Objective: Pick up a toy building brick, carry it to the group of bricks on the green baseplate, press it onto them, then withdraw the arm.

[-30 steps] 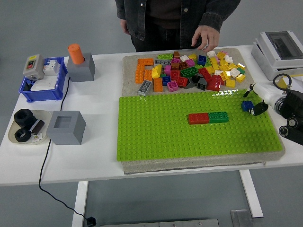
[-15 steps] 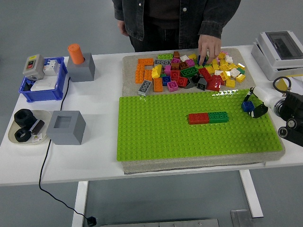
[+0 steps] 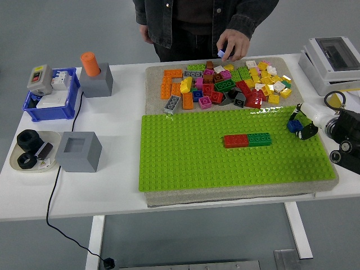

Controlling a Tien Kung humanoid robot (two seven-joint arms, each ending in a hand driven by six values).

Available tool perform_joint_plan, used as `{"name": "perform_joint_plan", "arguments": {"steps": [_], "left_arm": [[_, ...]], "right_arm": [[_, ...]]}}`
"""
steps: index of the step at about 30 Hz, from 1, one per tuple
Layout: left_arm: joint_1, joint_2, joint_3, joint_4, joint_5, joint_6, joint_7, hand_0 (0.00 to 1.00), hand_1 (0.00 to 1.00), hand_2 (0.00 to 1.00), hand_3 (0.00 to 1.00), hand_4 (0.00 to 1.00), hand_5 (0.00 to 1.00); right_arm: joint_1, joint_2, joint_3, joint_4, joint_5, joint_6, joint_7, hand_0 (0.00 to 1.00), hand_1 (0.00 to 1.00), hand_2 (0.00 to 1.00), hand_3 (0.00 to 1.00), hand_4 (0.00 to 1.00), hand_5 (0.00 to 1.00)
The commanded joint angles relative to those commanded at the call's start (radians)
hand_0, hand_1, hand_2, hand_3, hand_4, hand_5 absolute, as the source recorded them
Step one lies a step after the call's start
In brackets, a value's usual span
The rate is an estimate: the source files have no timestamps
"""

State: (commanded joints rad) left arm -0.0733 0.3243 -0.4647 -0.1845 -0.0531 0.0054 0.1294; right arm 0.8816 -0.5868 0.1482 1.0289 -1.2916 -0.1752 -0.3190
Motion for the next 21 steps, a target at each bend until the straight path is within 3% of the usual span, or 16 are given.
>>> {"name": "perform_joint_plan", "arguments": {"steps": [13, 16, 21], "left_arm": [[0.001, 0.000, 0.008, 0.001, -0.006, -0.001, -0.004, 0.807, 0.850, 0.835, 0.784, 0.913, 0.528], [0.002, -0.001, 0.009, 0.001, -0.006, -0.001, -0.004, 0.807, 0.849, 0.835, 0.785, 0.913, 0.528], [0.005, -0.002, 0.010, 0.001, -0.008, -0.001, -0.004, 0.807, 0.849, 0.836, 0.784, 0.913, 0.528]], "right_arm": [[0.000, -0.002, -0.003, 0.002, -0.003, -0.008, -0.003, 0.998, 0.998, 0.998, 0.603, 0.521, 0.002], [-0.002, -0.006, -0.016, 0.006, 0.007, -0.031, 0.002, 0.998, 0.998, 0.998, 0.596, 0.521, 0.002], [-0.015, -0.031, -0.090, 0.043, 0.059, -0.134, 0.036, 0.998, 0.998, 0.998, 0.597, 0.521, 0.002]]}}
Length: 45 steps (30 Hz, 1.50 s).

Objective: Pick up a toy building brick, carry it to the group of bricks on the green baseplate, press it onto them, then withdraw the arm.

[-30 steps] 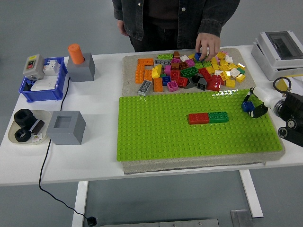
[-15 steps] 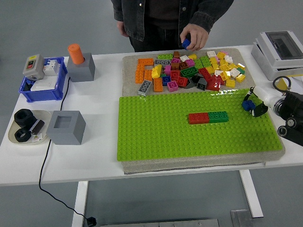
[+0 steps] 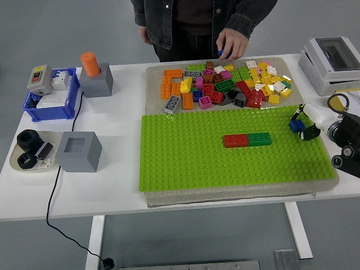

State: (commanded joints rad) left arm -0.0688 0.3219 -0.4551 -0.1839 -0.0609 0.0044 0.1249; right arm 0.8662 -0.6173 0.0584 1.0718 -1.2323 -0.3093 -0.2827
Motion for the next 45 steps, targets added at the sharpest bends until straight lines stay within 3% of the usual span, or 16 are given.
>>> {"name": "perform_joint_plan", "arguments": {"steps": [3, 7, 11, 21, 35, 45], "left_arm": [[0.002, -0.001, 0.000, 0.000, 0.000, 0.000, 0.000, 0.807, 0.849, 0.836, 0.784, 0.913, 0.528], [0.006, -0.002, -0.002, 0.000, 0.001, 0.000, 0.001, 0.807, 0.849, 0.835, 0.784, 0.913, 0.527], [0.008, -0.002, -0.006, -0.001, 0.008, 0.001, 0.002, 0.807, 0.849, 0.835, 0.784, 0.914, 0.526], [0.008, -0.001, -0.007, 0.000, 0.010, 0.001, 0.000, 0.807, 0.849, 0.835, 0.784, 0.915, 0.525], [0.018, -0.002, -0.017, 0.000, 0.020, 0.003, 0.003, 0.809, 0.849, 0.836, 0.784, 0.918, 0.520], [0.019, 0.000, -0.022, 0.001, 0.026, 0.003, 0.004, 0.809, 0.849, 0.835, 0.784, 0.918, 0.521]], "right_arm": [[-0.011, -0.014, -0.014, 0.035, 0.007, -0.057, 0.012, 0.998, 0.998, 0.998, 0.597, 0.521, 0.002], [-0.044, -0.028, 0.057, 0.101, -0.045, -0.125, 0.003, 0.998, 0.998, 0.998, 0.596, 0.519, 0.002], [-0.068, -0.020, 0.131, 0.131, -0.101, -0.151, -0.003, 0.998, 0.998, 0.998, 0.594, 0.517, 0.002], [-0.084, -0.008, 0.180, 0.154, -0.143, -0.165, -0.017, 0.998, 0.998, 0.998, 0.594, 0.518, 0.002], [-0.201, 0.088, 0.327, 0.322, -0.300, -0.153, -0.176, 0.998, 0.998, 0.998, 0.591, 0.544, 0.002], [-0.192, 0.163, 0.299, 0.315, -0.285, -0.139, -0.217, 0.998, 0.998, 0.998, 0.591, 0.549, 0.002]]}}
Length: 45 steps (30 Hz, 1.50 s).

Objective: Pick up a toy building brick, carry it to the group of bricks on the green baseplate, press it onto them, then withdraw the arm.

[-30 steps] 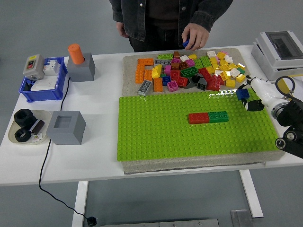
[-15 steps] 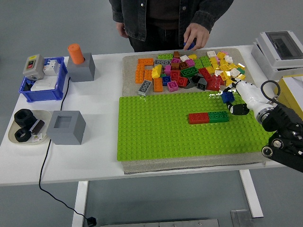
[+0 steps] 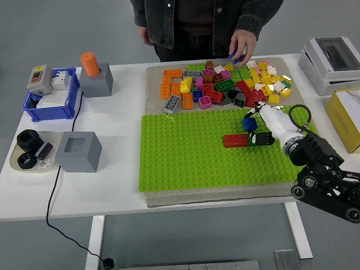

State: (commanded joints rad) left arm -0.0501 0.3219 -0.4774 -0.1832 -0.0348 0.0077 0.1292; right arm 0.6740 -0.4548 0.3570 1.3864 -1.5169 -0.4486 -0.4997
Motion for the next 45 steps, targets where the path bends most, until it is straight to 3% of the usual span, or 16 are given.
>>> {"name": "perform_joint_plan", "arguments": {"steps": [21, 45], "left_arm": [[-0.002, 0.005, -0.001, 0.000, -0.002, -0.002, -0.001, 0.809, 0.851, 0.836, 0.784, 0.920, 0.526], [-0.004, 0.007, -0.001, 0.000, 0.001, -0.003, -0.002, 0.808, 0.851, 0.836, 0.784, 0.923, 0.538]], "right_arm": [[0.019, 0.052, -0.041, 0.001, 0.019, 0.008, -0.027, 0.998, 0.998, 0.995, 0.583, 0.548, 0.002], [0.051, 0.089, -0.099, -0.066, 0.103, 0.004, -0.008, 0.998, 0.998, 0.989, 0.575, 0.553, 0.002]]}}
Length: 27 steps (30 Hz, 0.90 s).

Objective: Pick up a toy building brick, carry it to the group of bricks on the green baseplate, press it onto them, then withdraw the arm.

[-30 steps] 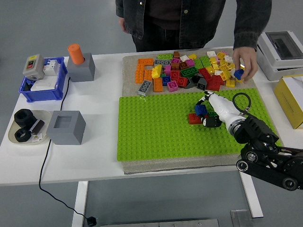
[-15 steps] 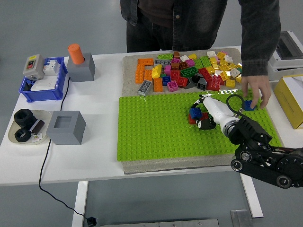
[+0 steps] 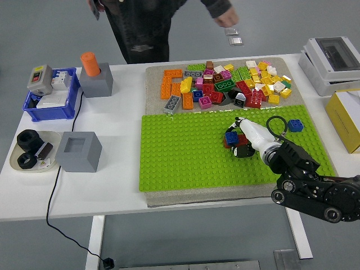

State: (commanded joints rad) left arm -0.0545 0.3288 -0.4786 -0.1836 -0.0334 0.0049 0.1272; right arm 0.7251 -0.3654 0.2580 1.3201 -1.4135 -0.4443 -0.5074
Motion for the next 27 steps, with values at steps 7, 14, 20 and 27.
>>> {"name": "perform_joint_plan", "arguments": {"steps": [7, 14, 20, 27], "left_arm": [[0.001, 0.000, 0.001, 0.000, 0.000, 0.000, -0.002, 0.808, 0.851, 0.835, 0.783, 0.924, 0.540], [0.003, 0.000, 0.000, 0.000, 0.001, 0.000, -0.001, 0.808, 0.850, 0.835, 0.784, 0.924, 0.544], [0.004, 0.000, 0.001, 0.000, -0.001, -0.001, -0.002, 0.807, 0.850, 0.835, 0.784, 0.925, 0.544], [0.005, 0.001, 0.003, 0.000, -0.004, -0.002, -0.003, 0.807, 0.851, 0.834, 0.784, 0.926, 0.543]], "right_arm": [[-0.002, 0.001, 0.001, -0.008, 0.006, -0.004, 0.008, 0.998, 0.998, 0.988, 0.572, 0.555, 0.002], [-0.002, 0.004, 0.000, -0.016, 0.012, -0.007, 0.015, 0.998, 0.998, 0.988, 0.572, 0.554, 0.002], [-0.004, 0.004, 0.003, -0.020, 0.014, -0.010, 0.022, 0.998, 0.998, 0.990, 0.601, 0.567, 0.002], [-0.004, 0.003, 0.005, -0.019, 0.019, -0.012, 0.030, 0.998, 0.998, 0.995, 0.641, 0.553, 0.002]]}}
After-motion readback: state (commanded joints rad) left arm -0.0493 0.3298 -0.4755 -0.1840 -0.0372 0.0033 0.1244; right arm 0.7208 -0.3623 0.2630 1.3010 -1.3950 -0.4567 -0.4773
